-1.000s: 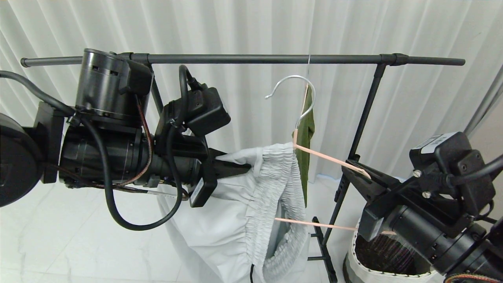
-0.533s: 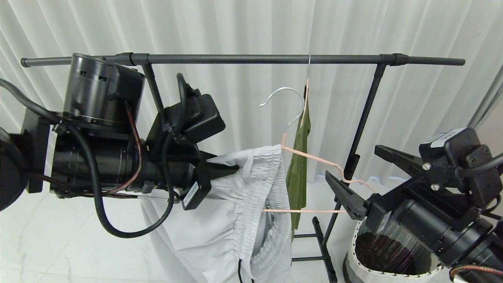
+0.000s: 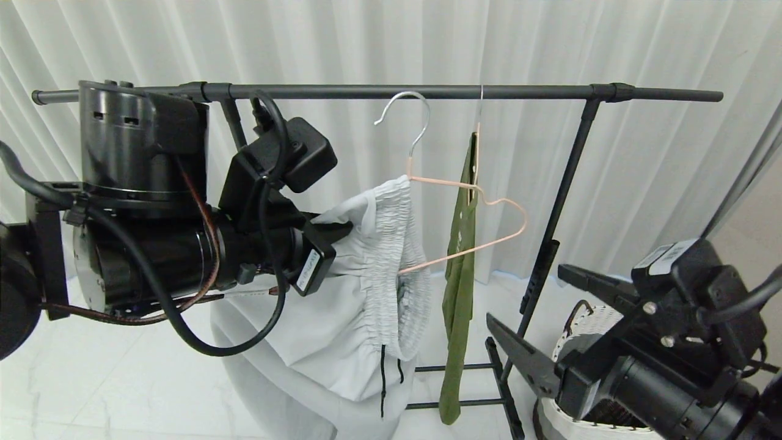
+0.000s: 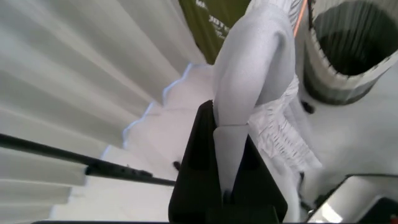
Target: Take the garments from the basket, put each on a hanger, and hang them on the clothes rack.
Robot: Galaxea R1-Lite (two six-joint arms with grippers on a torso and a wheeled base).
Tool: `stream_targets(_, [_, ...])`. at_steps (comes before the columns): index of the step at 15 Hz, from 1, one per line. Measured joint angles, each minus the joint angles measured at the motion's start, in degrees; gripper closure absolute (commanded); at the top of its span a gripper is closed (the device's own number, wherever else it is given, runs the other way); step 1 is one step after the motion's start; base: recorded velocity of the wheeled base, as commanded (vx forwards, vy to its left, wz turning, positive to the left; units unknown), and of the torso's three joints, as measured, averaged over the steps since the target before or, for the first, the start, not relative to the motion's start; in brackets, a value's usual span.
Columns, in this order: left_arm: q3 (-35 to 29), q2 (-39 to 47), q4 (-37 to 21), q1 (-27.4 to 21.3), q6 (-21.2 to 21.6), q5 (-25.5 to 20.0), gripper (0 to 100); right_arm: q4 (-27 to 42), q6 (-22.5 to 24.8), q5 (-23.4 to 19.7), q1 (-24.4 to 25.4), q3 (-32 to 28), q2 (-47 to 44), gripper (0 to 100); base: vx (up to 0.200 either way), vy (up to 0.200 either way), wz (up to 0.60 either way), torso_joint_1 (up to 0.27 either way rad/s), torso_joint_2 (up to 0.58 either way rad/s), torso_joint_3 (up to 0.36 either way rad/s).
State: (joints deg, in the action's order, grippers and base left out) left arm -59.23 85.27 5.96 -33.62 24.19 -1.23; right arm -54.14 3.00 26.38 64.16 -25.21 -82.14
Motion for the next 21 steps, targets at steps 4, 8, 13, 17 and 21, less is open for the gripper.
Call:
stream_targets(4, [0.2,-3.2,0.0,-3.6,-4.4,0.1,100,12.8,-16.7,0.0,0.2,-4.7,-1.4,0,0.0,0.0,0.0,0.0,0.0,0.0])
stream_targets(8, [0.2,-4.9,0.0,-4.4,-4.6,0.0,100,13.6,-24.1,0.0,-3.2,-10.2,-7.3,0,0.0,0.0,0.0,0.0,0.0,0.0])
stream_targets(13, [0.0,-5.8,1.2,-5.7,-4.6,0.0,100,10.7,-26.0,0.7,-4.4,-11.7,-13.4,0,0.0,0.0,0.0,0.0,0.0,0.0])
stream_targets(17, [0.1,-6.1,1.3,-5.9,-4.6,0.0,100,10.5,-26.7,1.8,-5.5,-11.3,-15.9,100,0.0,0.0,0.0,0.0,0.0,0.0])
stream_targets(21, [1.1,-6.2,1.3,-5.6,-4.5,0.0,100,10.4,-25.8,2.8,-8.8,-9.5,-15.9,100,0.0,0.0,0.0,0.0,0.0,0.0])
